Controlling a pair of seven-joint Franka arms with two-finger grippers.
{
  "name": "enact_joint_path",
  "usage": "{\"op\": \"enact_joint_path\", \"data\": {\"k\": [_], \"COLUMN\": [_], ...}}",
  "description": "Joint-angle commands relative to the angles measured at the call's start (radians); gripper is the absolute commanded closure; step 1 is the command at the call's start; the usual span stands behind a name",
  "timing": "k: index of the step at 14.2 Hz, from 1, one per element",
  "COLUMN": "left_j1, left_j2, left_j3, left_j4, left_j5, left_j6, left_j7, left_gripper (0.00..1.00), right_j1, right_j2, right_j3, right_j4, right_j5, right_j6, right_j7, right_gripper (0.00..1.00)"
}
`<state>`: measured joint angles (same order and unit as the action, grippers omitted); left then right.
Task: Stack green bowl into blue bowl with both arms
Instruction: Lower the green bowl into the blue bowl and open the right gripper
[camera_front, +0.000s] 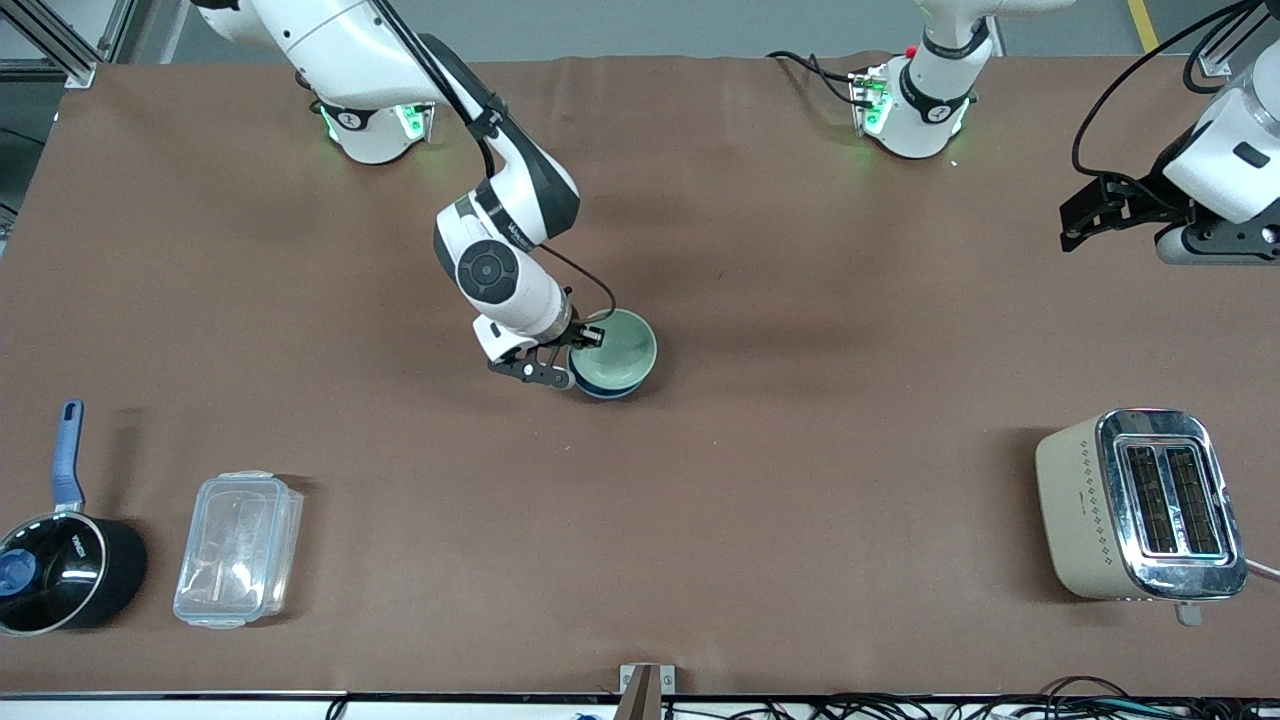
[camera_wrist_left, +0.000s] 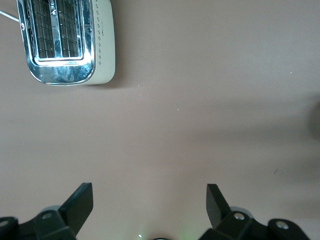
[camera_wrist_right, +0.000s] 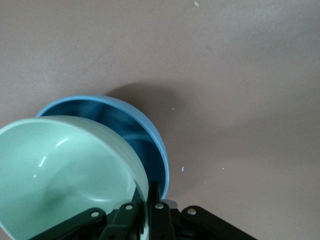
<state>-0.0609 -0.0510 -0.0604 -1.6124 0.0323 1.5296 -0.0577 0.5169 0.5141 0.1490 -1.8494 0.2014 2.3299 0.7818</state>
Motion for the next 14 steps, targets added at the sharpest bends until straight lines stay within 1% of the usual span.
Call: {"op": "enact_joint_path", "data": {"k": [1,2,4,6,7,9,10,12,14], "left_j1": [-0.002,-0.002,-0.002,-0.002,-0.003,-0.004,-0.002,-0.002,-0.002], "left_j2": [-0.007,-0.007,-0.007,-0.007,-0.006,-0.006,-0.007,-0.007,-0.007], "left_j3": [0.001,0.001,0.001,0.001,0.001,0.001,0.001,0.001,0.001], "left_j4": [0.000,0.002,0.002,0.002,0.000,0.002,0.002,0.002,0.002], "left_j5": [-0.017,-0.017,-0.017,-0.017,-0.017,-0.017,-0.017,-0.017,-0.017], "left_j6": [0.003,0.003,0.003,0.003,0.004,0.006,0.004,0.004,0.004], "left_j7": [0.002,0.002,0.002,0.002,0.002,0.002,0.002,0.007,0.009], "left_gripper": [0.00,0.00,0.00,0.00,0.00,0.00,0.00,0.00,0.00], "right_j1": [-0.014,-0.014,-0.021,-0.050,-0.060,-0.095,-0.121,-0.184,-0.239], "right_j2": [-0.022,-0.022,-0.031,-0.060,-0.072,-0.117,-0.144,-0.208,-0.264], "right_j3": [0.012,0.012,0.009,0.008,0.006,0.004,0.003,0.004,0.004], "right_j4": [-0.022,-0.024,-0.022,-0.021,-0.019,-0.008,-0.001,0.042,0.099], "right_j5": [0.016,0.016,0.016,0.015,0.015,0.007,0.003,-0.005,-0.039], "right_j6": [-0.007,-0.009,-0.044,-0.058,-0.064,-0.118,-0.147,-0.214,-0.295], "right_j7": [0.010,0.010,-0.001,-0.004,-0.004,-0.003,-0.003,-0.006,-0.006], "right_gripper": [0.79,0.68,0.67,0.67,0.64,0.52,0.42,0.25,0.20]}}
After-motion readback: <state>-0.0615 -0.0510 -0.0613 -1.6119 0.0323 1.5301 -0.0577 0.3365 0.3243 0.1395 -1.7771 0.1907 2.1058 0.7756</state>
